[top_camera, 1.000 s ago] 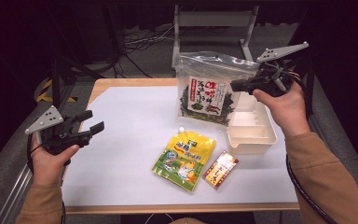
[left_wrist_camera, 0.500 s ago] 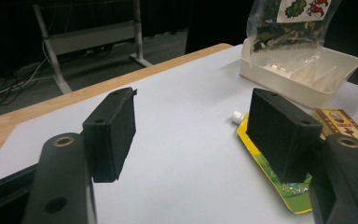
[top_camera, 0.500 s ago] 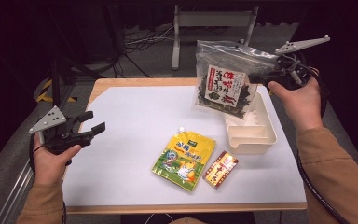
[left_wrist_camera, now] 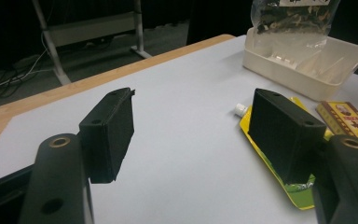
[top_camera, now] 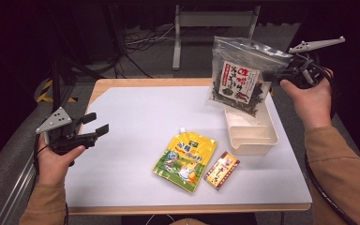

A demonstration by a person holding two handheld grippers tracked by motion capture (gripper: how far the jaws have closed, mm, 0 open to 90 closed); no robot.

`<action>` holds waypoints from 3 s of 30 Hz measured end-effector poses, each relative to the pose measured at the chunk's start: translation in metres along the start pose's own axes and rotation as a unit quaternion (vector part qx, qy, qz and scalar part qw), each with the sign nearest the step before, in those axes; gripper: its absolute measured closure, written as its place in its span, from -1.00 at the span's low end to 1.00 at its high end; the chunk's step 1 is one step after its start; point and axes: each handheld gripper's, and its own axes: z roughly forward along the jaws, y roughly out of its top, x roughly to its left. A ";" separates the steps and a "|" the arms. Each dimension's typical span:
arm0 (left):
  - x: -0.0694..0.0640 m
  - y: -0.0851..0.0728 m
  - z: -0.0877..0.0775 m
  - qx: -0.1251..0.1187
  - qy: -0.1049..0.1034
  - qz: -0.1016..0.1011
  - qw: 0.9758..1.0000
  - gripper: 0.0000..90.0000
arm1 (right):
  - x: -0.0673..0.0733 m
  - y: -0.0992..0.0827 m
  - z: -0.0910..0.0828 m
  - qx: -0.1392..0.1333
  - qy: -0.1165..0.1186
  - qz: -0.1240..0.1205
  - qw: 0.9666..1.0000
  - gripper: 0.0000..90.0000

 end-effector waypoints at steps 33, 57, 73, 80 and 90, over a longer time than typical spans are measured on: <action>-0.003 -0.001 0.006 0.015 0.000 0.006 1.000 -0.32 | -0.027 -0.024 0.016 0.035 -0.079 0.017 0.996 0.88; -0.003 -0.001 0.009 0.017 -0.001 0.008 1.000 -0.32 | -0.026 -0.044 0.043 0.080 -0.097 0.016 0.992 0.87; -0.015 -0.003 0.038 0.053 -0.029 0.015 0.998 -0.35 | -0.044 -0.062 0.036 0.065 -0.084 0.062 0.992 0.73; -0.019 -0.003 0.047 0.058 -0.042 0.016 0.997 -0.35 | -0.047 -0.065 0.027 0.040 -0.078 0.071 0.994 0.30; -0.024 -0.001 0.057 0.065 -0.052 0.020 0.996 -0.35 | -0.042 -0.068 0.016 0.028 -0.074 0.061 0.995 -0.01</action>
